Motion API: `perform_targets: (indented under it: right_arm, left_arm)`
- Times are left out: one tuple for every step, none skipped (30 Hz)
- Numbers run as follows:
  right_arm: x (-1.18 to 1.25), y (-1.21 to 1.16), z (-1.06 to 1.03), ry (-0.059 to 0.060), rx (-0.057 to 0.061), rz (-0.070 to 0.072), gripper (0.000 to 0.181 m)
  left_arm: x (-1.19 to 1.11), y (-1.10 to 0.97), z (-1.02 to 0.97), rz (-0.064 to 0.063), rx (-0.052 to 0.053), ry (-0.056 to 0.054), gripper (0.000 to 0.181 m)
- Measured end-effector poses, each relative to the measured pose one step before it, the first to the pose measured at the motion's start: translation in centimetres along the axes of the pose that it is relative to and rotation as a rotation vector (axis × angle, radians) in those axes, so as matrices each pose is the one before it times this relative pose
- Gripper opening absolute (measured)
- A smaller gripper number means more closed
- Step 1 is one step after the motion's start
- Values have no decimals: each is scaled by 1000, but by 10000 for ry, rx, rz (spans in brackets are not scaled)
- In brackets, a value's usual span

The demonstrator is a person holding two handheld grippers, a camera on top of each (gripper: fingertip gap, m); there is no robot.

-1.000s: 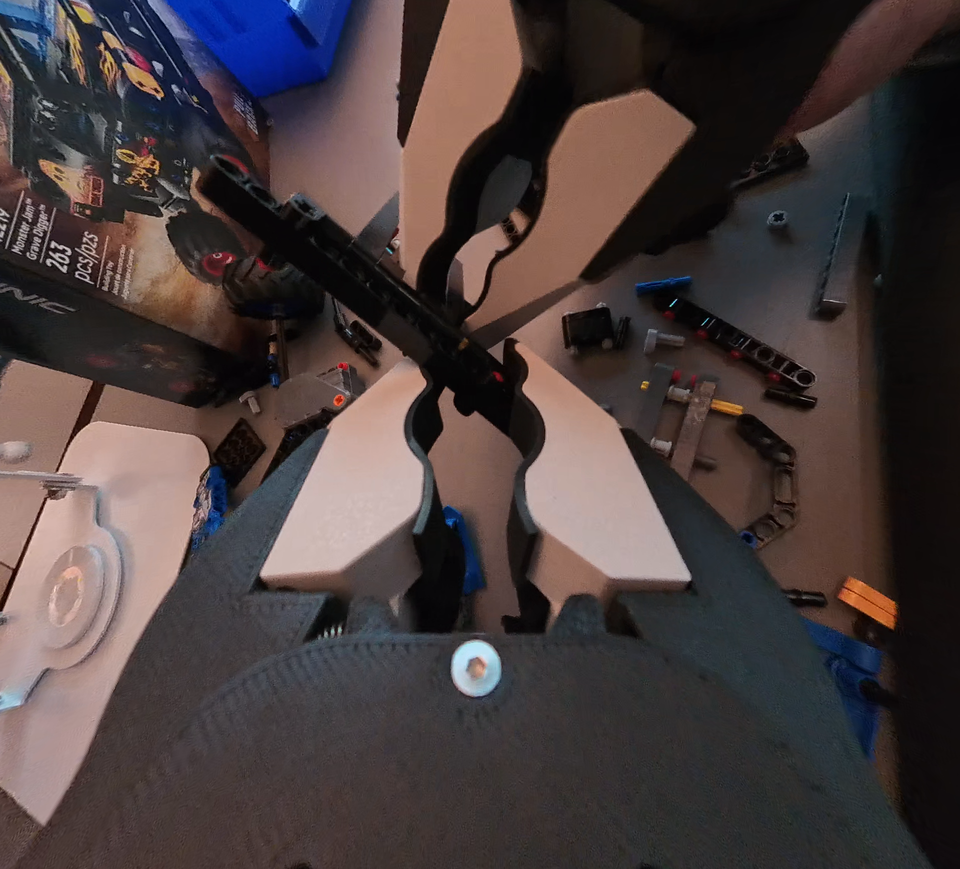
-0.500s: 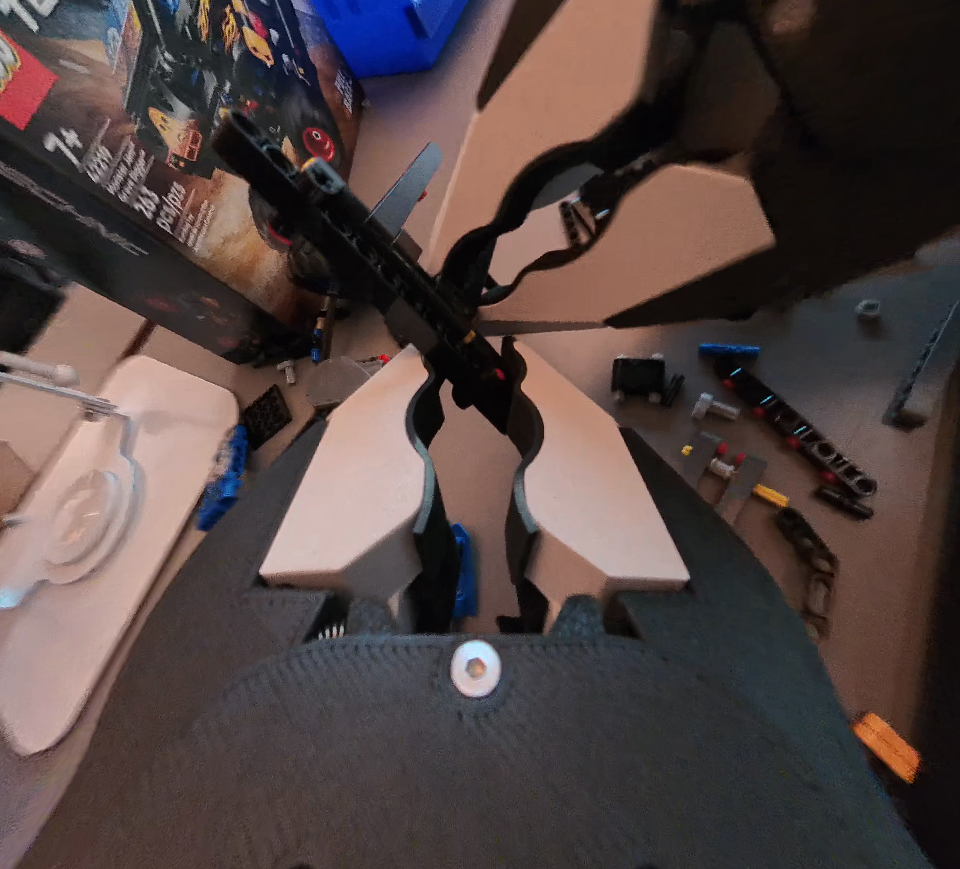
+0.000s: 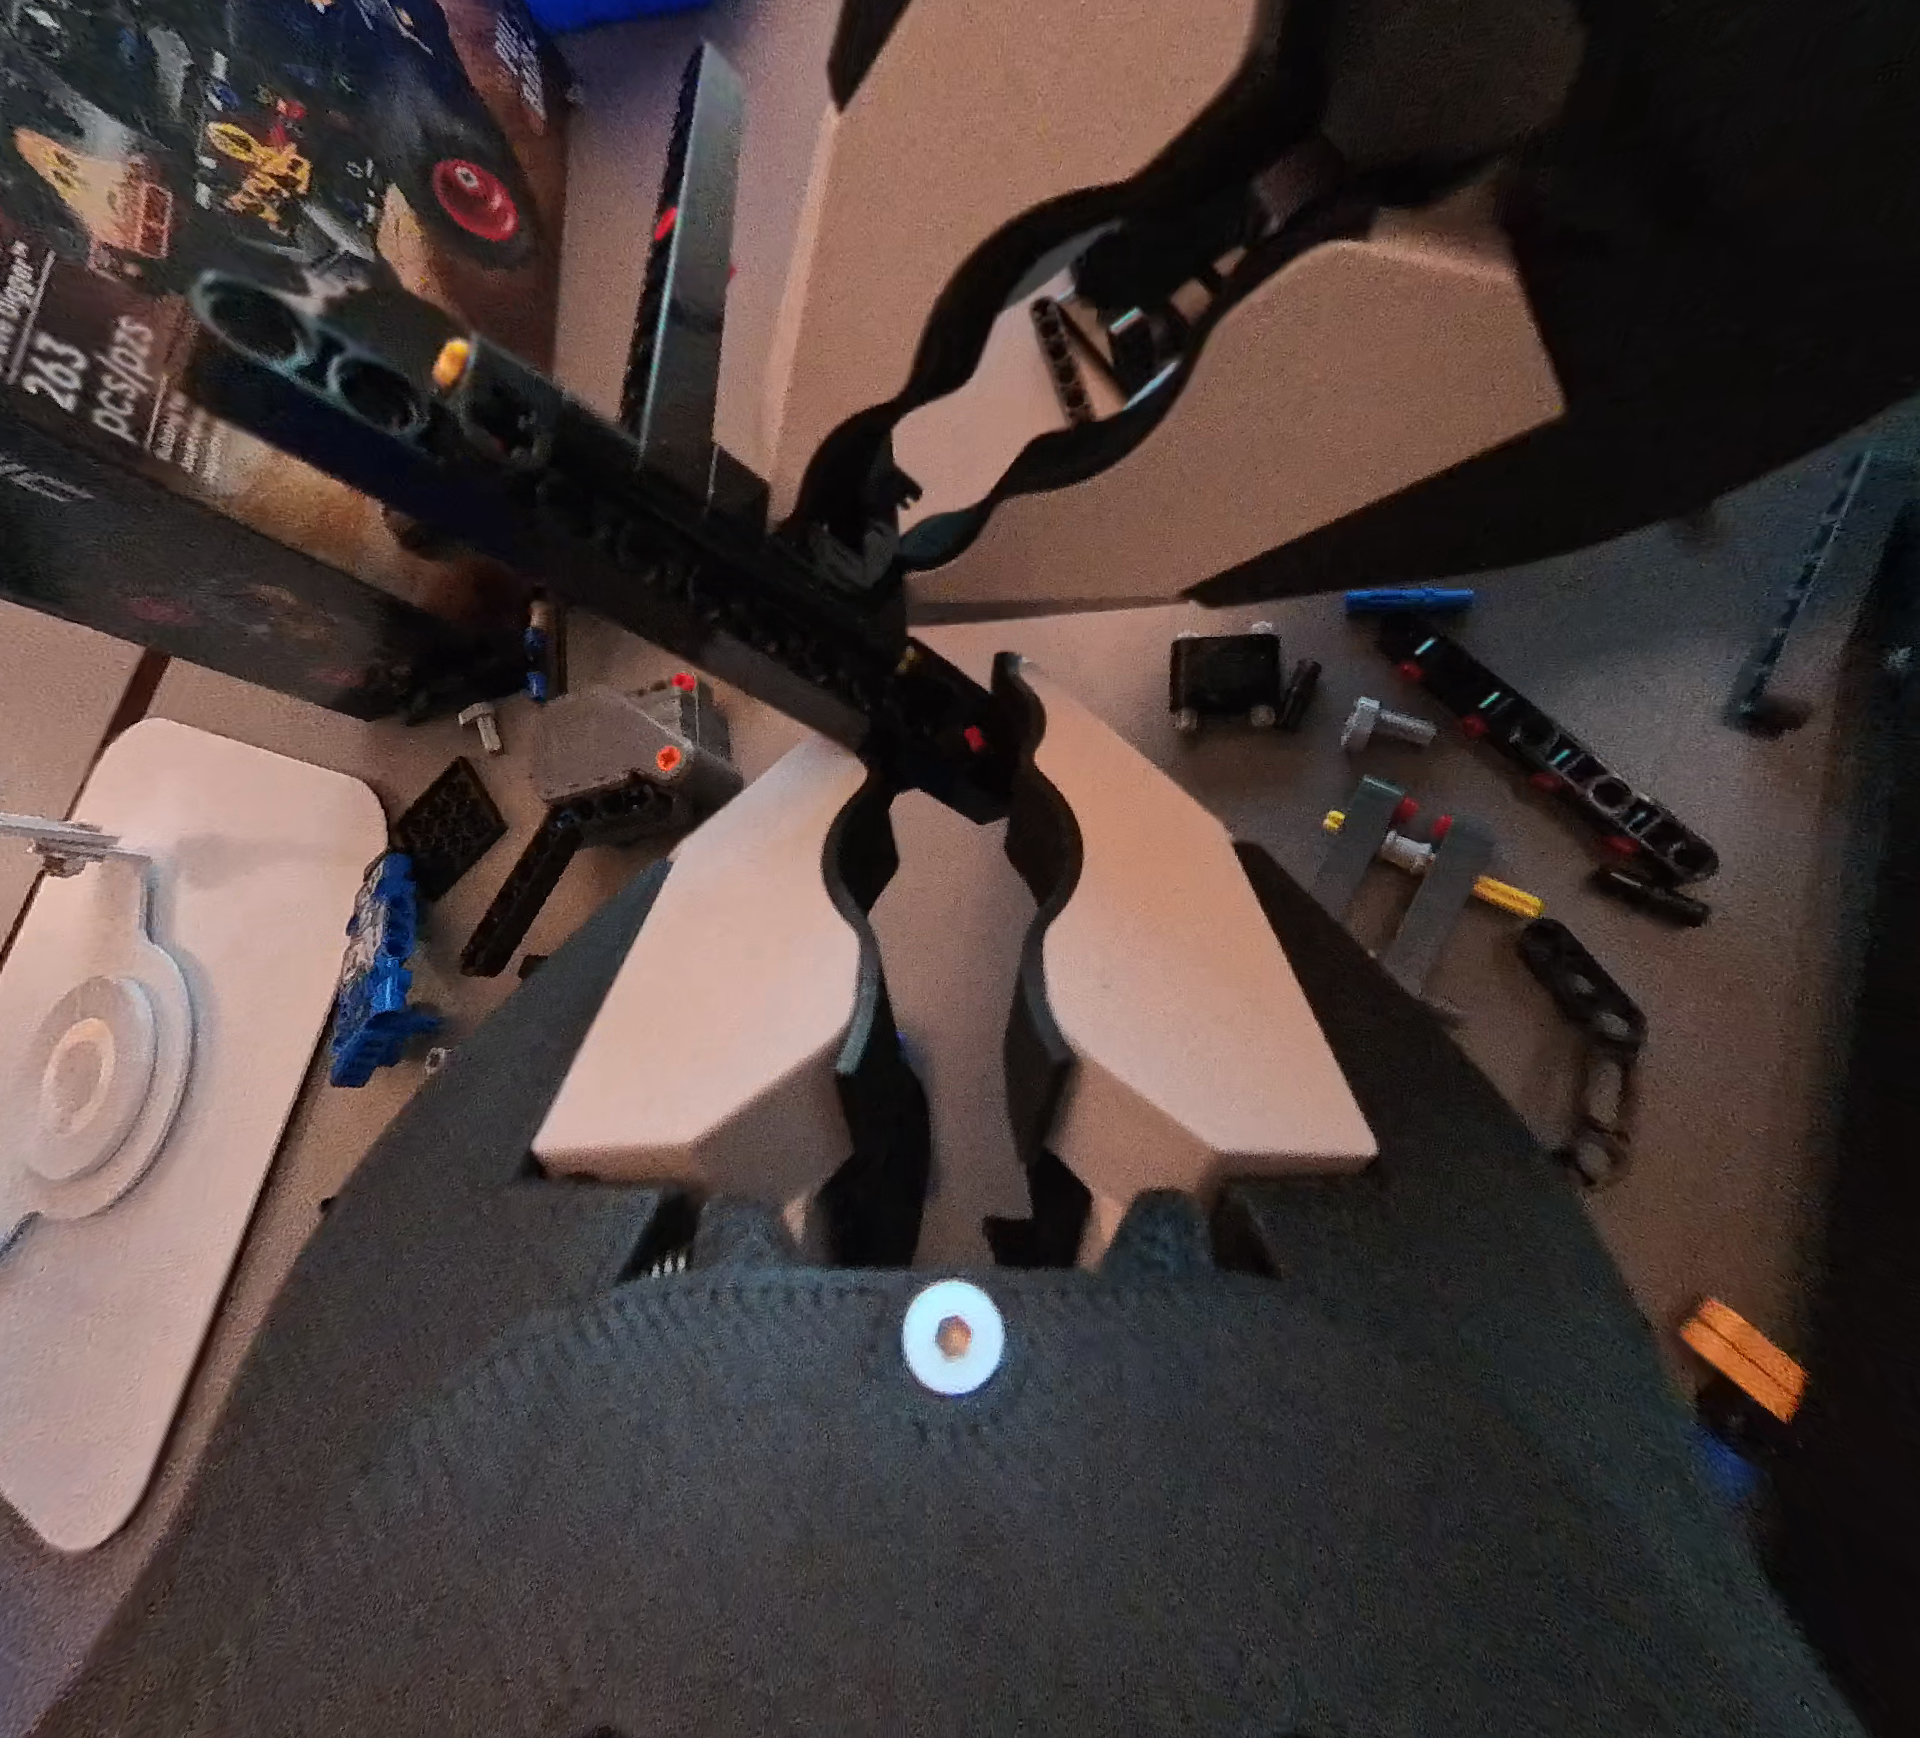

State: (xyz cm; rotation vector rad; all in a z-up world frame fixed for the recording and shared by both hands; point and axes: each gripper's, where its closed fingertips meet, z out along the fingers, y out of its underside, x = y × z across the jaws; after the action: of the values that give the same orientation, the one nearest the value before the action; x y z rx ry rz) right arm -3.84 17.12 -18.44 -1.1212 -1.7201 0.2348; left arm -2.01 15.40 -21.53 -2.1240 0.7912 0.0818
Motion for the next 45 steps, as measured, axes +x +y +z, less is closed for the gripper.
perform_targets:
  right_arm:
    - [-370,241,223,-510,46,525,7]
    - [-11,75,51,-286,128,353,7]
    - [23,-45,-16,-121,36,131,6]
    - [-197,73,142,-218,-20,177,6]
    - [-176,119,195,-262,-28,240,8]
    - [-115,-10,82,-224,16,233,8]
    - [13,-144,-104,-144,90,142,8]
    - [125,-237,-161,-89,174,275,8]
    - [-27,-98,-67,-204,139,364,7]
    - [64,82,39,-32,-7,72,6]
    - [639,-971,-242,310,586,290,4]
    - [657,-1923,-628,-226,837,797,4]
    - [627,-1096,-327,-17,349,148,4]
    - [21,571,153,-1,-284,-228,4]
    - [-343,1387,249,-79,-493,-258,5]
    - [-259,909,-3,-60,-198,-320,5]
    - [150,-152,-299,-20,281,-101,5]
    - [583,-440,-188,28,280,293,5]
    - [413,-113,111,1,96,240,5]
    - [-182,262,299,-197,-88,62,5]
    - [-379,409,230,-188,-139,-71,6]
    - [-52,411,46,113,-201,-317,6]
    - [118,176,-110,244,-111,-429,6]
    - [-63,-158,-101,40,133,-125,6]
    - [-225,-44,34,-156,105,173,6]
    - [-166,321,177,-126,-122,118,6]
    - [-48,523,223,-14,-253,-28,6]
    - [-159,382,239,-81,-193,-63,6]
    - [-354,196,217,-202,-95,-22,6]
    - [-478,135,214,-251,-75,-38,6]
    - [-277,55,138,-80,-59,-124,6]
    - [-33,-68,25,82,-22,-167,6]
    - [50,-129,-34,76,35,-101,6]
    - [-15,-115,-49,-19,68,2,6]
    - [-105,-25,-22,-100,58,44,6]
    - [-43,-1,-26,-18,34,-14,6]
    - [34,-36,-84,81,23,-111,6]
    - [-91,-86,-56,18,52,-147,6]
    - [-252,-68,7,-91,51,-104,6]
    - [-56,106,52,4,-45,-84,6]
    - [35,169,35,46,-77,-97,6]
    - [19,110,27,35,-33,-51,6]
    - [-15,112,31,-16,-18,23,6]
    - [-12,91,-1,-40,1,49,6]
    - [54,29,-28,2,40,62,6]
  left_arm:
    - [207,333,193,180,-196,31,17]
    - [199,18,91,241,-26,-35,20]
    - [12,-15,18,292,-71,-197,20]
    - [-25,267,30,274,-210,-127,20]
    - [5,140,130,118,-31,-72,20]
    - [-56,13,-42,370,-63,-169,21]
    - [-207,-236,-154,284,49,-250,21]
    - [-16,-363,-94,-120,161,14,21]
    - [56,-155,-56,216,27,-55,22]
    - [547,104,146,240,-99,133,16]
    - [5075,-78,468,1389,74,2091,0]
    - [5263,-3370,1035,1774,1405,946,0]
    - [712,-1716,425,672,-437,-40,0]
    - [-2594,-537,-328,-284,305,-1167,0]
    - [-2277,1395,-517,-1374,-41,-338,0]
    - [-2196,1408,-868,-138,-219,-767,0]
    - [-853,543,-550,-218,53,-219,0]
    - [290,-28,-230,-309,202,339,0]
    - [-113,455,-5,-55,-169,-32,0]
    - [-1074,747,-169,82,-262,-556,0]
    - [-904,571,-353,-306,61,-201,0]
    - [-753,362,-451,-566,252,32,3]
    - [-1094,370,-465,-543,132,-161,11]
    - [-1290,207,-409,-403,108,-377,18]
    - [-803,-78,-344,-252,222,-175,25]
    - [-305,-73,-226,-190,144,42,28]
    - [-384,-60,-131,-114,103,-144,31]
    - [-169,-131,-26,-14,113,-92,34]
    - [-3,-200,57,-68,115,-20,37]
    - [244,-117,118,-88,91,138,37]
    - [202,-15,154,-84,53,137,41]
    - [-53,-5,57,-33,58,-6,45]
    - [-251,-124,-81,47,121,-114,46]
    - [-279,-167,-119,2,115,-110,49]
    - [-199,-212,-106,-102,135,-59,51]
    - [-97,-249,-63,-123,163,-39,53]
    - [87,-152,12,-59,94,37,54]
    - [174,-48,85,27,17,62,54]
    - [91,-35,92,116,0,-43,57]
    - [61,76,90,178,-52,-70,56]
    - [92,37,112,141,2,-37,56]
    - [73,28,98,88,16,-27,55]
    - [49,23,60,71,6,-15,55]
    - [49,8,51,25,22,8,56]
    - [26,-105,35,-5,93,-15,58]
